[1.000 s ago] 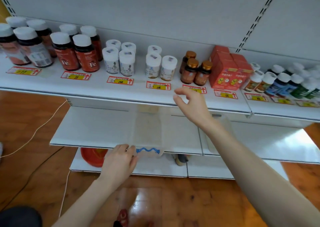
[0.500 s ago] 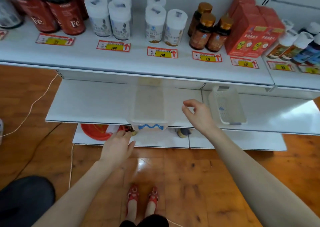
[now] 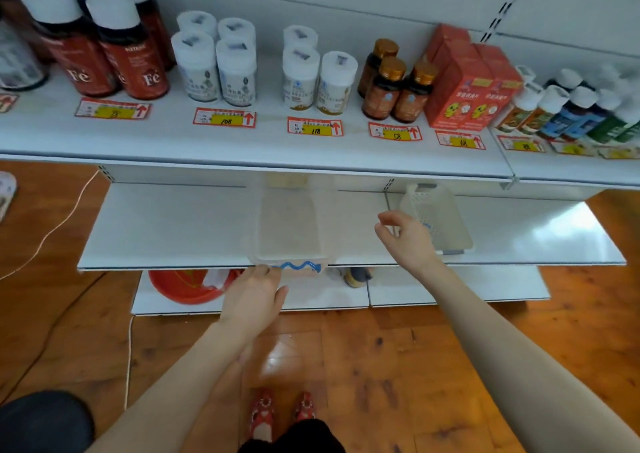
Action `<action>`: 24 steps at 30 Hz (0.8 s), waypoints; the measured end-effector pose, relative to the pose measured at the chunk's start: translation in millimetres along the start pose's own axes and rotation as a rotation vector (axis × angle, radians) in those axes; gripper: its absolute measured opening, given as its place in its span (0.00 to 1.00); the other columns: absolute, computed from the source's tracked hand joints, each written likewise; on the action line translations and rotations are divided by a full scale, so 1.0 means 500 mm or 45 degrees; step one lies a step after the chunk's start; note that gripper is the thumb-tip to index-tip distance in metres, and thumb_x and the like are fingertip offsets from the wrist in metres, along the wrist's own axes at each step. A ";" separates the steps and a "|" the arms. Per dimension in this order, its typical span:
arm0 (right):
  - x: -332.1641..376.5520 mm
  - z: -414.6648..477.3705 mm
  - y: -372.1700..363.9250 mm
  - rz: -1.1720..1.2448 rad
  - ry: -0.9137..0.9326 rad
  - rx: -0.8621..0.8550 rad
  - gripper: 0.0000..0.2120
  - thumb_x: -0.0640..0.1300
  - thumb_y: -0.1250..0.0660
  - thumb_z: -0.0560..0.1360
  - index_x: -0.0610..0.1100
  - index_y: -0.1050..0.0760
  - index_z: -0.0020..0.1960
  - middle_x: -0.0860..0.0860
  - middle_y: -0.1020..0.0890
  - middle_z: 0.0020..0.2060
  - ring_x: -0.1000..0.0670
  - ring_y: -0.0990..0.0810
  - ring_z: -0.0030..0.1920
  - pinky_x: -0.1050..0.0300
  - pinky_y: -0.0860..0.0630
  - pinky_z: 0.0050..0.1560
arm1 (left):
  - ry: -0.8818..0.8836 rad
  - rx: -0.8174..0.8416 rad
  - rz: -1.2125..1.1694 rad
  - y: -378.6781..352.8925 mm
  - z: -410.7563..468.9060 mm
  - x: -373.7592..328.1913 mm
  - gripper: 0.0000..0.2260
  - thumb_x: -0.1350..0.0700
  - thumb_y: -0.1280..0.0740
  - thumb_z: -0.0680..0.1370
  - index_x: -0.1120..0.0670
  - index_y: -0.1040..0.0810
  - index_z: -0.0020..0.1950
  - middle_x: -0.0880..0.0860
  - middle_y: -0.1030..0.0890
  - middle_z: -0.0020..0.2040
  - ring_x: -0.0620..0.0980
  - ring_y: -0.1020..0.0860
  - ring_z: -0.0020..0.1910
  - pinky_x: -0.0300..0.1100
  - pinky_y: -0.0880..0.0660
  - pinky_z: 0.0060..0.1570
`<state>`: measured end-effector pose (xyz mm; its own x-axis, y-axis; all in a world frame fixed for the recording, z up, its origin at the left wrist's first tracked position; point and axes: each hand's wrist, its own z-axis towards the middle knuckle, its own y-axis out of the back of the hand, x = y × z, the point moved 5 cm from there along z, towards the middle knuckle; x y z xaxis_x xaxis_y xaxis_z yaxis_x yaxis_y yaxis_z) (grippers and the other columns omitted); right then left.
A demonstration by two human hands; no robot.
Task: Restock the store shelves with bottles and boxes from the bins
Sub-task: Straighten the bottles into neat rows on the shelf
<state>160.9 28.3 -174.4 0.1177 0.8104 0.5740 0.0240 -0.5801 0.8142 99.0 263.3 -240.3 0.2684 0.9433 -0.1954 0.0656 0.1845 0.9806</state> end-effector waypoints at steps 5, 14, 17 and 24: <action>0.067 -0.002 0.029 -0.019 0.062 -0.042 0.14 0.42 0.38 0.77 0.37 0.25 0.60 0.44 0.21 0.58 0.46 0.24 0.61 0.62 0.34 0.57 | -0.018 -0.178 0.047 0.078 0.000 0.022 0.12 0.53 0.22 0.59 0.57 0.20 0.36 0.52 0.22 0.29 0.53 0.22 0.27 0.39 0.29 0.19; 0.307 -0.014 -0.034 0.079 0.390 0.080 0.13 0.40 0.37 0.76 0.36 0.24 0.58 0.43 0.20 0.57 0.45 0.24 0.59 0.59 0.33 0.58 | 0.194 -0.237 0.097 0.176 -0.103 0.151 0.15 0.60 0.21 0.61 0.63 0.19 0.43 0.60 0.20 0.34 0.60 0.21 0.30 0.46 0.24 0.25; 0.384 -0.016 -0.051 0.117 0.510 0.148 0.13 0.39 0.38 0.76 0.36 0.25 0.60 0.43 0.21 0.58 0.46 0.25 0.60 0.64 0.36 0.57 | 0.336 -0.246 0.104 0.204 -0.142 0.187 0.15 0.60 0.21 0.61 0.64 0.18 0.45 0.61 0.19 0.35 0.61 0.20 0.31 0.47 0.24 0.24; 0.529 -0.029 -0.133 0.181 0.748 0.278 0.13 0.40 0.36 0.75 0.38 0.24 0.59 0.44 0.20 0.57 0.46 0.23 0.59 0.58 0.32 0.60 | 0.590 -0.332 0.131 0.281 -0.236 0.273 0.12 0.57 0.25 0.67 0.62 0.19 0.46 0.58 0.19 0.35 0.59 0.20 0.32 0.45 0.23 0.24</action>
<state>176.0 282.3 -75.3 -0.4276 0.5980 0.6779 0.2568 -0.6387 0.7254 31.2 450.3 -127.7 -0.1953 0.9720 -0.1304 -0.1953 0.0918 0.9764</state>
